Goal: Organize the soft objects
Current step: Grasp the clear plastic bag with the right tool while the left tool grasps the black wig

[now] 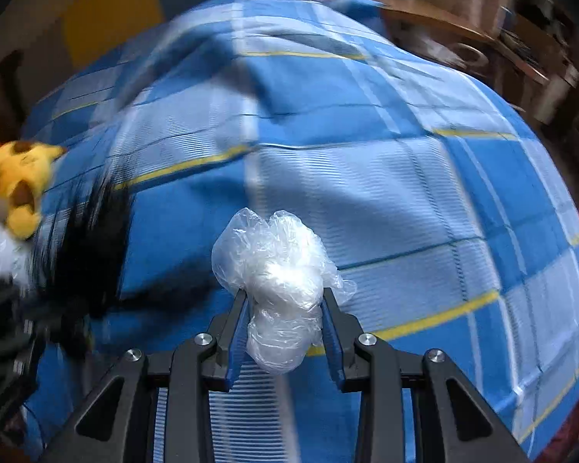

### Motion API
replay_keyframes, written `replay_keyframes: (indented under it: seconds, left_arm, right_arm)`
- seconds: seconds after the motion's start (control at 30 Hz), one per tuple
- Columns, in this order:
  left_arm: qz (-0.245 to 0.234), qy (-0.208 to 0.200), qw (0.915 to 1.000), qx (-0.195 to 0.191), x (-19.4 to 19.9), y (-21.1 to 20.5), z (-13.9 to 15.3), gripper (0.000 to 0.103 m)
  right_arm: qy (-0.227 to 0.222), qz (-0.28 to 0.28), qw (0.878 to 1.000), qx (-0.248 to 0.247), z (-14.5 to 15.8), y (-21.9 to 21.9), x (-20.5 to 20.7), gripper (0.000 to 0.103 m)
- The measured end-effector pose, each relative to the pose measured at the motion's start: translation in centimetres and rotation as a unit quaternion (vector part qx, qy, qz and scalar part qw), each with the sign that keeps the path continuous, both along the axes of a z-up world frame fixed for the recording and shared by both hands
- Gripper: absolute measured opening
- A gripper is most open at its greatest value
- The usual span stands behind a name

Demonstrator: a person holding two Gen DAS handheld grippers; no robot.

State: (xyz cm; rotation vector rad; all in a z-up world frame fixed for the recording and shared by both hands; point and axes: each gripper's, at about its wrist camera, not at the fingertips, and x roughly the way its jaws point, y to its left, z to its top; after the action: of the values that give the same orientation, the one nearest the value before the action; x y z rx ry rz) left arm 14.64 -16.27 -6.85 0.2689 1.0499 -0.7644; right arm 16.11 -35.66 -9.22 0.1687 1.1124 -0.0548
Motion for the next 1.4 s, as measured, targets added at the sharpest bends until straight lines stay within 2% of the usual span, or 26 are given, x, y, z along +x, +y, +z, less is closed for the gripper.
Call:
replay_keyframes:
  seconds: [0.1, 0.17, 0.3, 0.4, 0.43, 0.5, 0.53, 0.57, 0.67, 0.73, 0.93, 1.03, 1.17, 1.3, 1.4]
  left_arm:
    - [0.036, 0.029, 0.9989, 0.005, -2.9, 3.2, -0.1, 0.008]
    - [0.060, 0.028, 0.9978, 0.007, -5.2, 5.6, 0.0, 0.008]
    - [0.095, 0.038, 0.9948, 0.009, -7.8, 9.0, -0.8, 0.008]
    - [0.100, 0.024, 0.9943, 0.027, -9.2, 10.0, -1.9, 0.011]
    - [0.102, 0.023, 0.9942, 0.025, -9.3, 10.2, -2.0, 0.016]
    - [0.101, 0.030, 0.9944, 0.003, -9.6, 10.7, -1.9, 0.034]
    - [0.102, 0.029, 0.9943, -0.006, -9.9, 10.9, -1.7, 0.047]
    - [0.101, 0.024, 0.9945, -0.011, -10.0, 11.0, -1.4, 0.054]
    - [0.083, -0.016, 0.9964, -0.005, -11.1, 11.1, -0.6, 0.059]
    - [0.069, -0.026, 0.9973, 0.003, -11.8, 11.1, -0.8, 0.062]
    - [0.053, -0.033, 0.9974, 0.036, -11.9, 10.8, -2.7, 0.061]
    - [0.044, -0.044, 0.9961, 0.062, -11.2, 10.1, -3.6, 0.042]
    - [0.045, -0.045, 0.9962, 0.060, -11.4, 10.3, -3.4, 0.033]
    - [0.070, -0.041, 0.9956, 0.047, -12.8, 11.4, -3.3, 0.030]
    - [0.079, -0.072, 0.9931, 0.048, -14.1, 11.7, -3.7, 0.031]
  right_arm:
    - [0.006, 0.056, 0.998, -0.003, -0.7, 2.3, 0.1, 0.034]
    - [0.011, 0.074, 0.997, -0.024, -1.2, 3.3, 0.1, 0.034]
    - [0.019, 0.068, 0.997, -0.012, -1.8, 3.0, 0.1, 0.034]
    - [0.016, 0.069, 0.997, -0.017, -1.9, 3.0, -0.1, 0.034]
    - [0.016, 0.070, 0.997, -0.022, -1.9, 3.2, -0.1, 0.034]
    - [0.014, 0.073, 0.997, -0.030, -1.9, 3.3, -0.2, 0.035]
    - [0.013, 0.073, 0.997, -0.031, -1.9, 3.4, -0.3, 0.035]
    - [0.012, 0.073, 0.997, -0.031, -1.9, 3.4, -0.3, 0.035]
    - [0.012, 0.073, 0.997, -0.033, -1.7, 3.4, -0.4, 0.035]
    - [0.012, 0.075, 0.997, -0.035, -1.7, 3.5, -0.4, 0.035]
    - [0.013, 0.074, 0.997, -0.032, -1.8, 3.4, -0.2, 0.036]
    - [0.011, 0.076, 0.996, -0.037, -1.8, 3.6, -0.3, 0.036]
    - [0.008, 0.078, 0.996, -0.041, -1.8, 3.7, -0.3, 0.037]
    - [0.002, 0.083, 0.995, -0.051, -1.9, 3.8, -0.4, 0.037]
    - [-0.002, 0.085, 0.995, -0.053, -1.9, 3.8, -0.4, 0.037]
